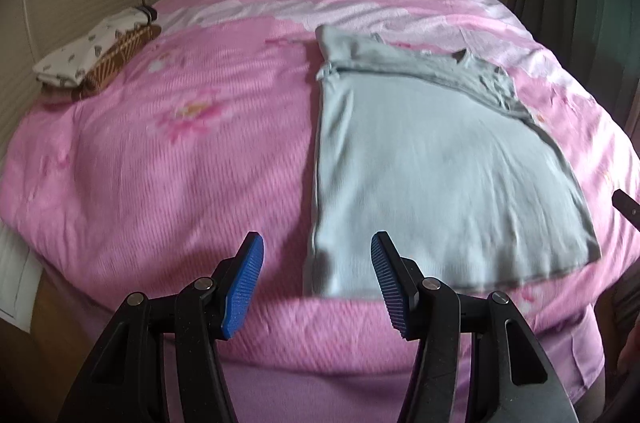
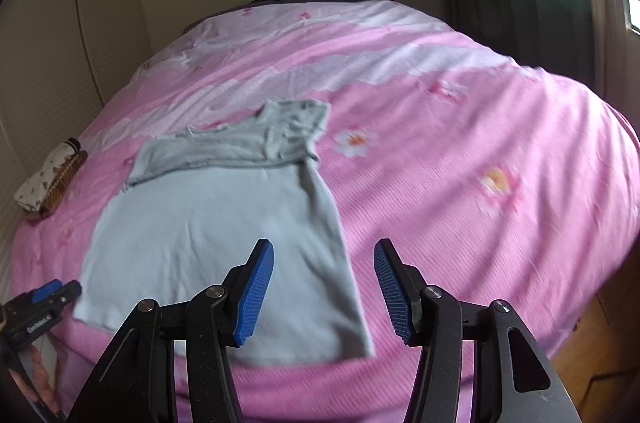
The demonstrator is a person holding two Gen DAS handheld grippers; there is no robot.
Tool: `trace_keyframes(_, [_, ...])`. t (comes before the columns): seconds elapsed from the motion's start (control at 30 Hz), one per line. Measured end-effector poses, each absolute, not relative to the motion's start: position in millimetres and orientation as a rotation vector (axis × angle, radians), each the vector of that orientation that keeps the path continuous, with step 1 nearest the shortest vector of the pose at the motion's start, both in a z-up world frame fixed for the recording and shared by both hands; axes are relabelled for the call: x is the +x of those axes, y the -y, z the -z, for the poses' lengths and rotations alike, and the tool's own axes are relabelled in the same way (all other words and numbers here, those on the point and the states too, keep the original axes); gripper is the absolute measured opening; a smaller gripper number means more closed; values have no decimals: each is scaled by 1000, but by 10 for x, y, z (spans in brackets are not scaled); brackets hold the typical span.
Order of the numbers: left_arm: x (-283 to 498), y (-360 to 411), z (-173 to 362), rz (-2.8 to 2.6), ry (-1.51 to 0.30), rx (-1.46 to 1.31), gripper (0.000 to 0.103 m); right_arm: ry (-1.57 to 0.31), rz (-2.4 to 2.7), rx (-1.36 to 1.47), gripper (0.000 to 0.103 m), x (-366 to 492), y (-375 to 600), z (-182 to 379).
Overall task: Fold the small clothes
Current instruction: 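Grasp the hem of the light blue shirt with both grippers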
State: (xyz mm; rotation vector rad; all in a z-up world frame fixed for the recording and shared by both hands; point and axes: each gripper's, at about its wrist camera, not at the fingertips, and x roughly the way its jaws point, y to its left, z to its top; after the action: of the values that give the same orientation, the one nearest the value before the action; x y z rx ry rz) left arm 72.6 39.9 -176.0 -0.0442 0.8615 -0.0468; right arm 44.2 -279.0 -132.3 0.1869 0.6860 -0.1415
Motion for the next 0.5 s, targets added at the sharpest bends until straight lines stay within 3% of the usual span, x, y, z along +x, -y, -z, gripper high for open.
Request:
trace_keyframes(0.43, [639,-461,1935,77,-870,-121,48,-750,151,211,53,283,2836,1628])
trace_keyframes(0.5, [658,-459,1956,79,-882,-125,42,-766,155,209,53,292,2830,1677])
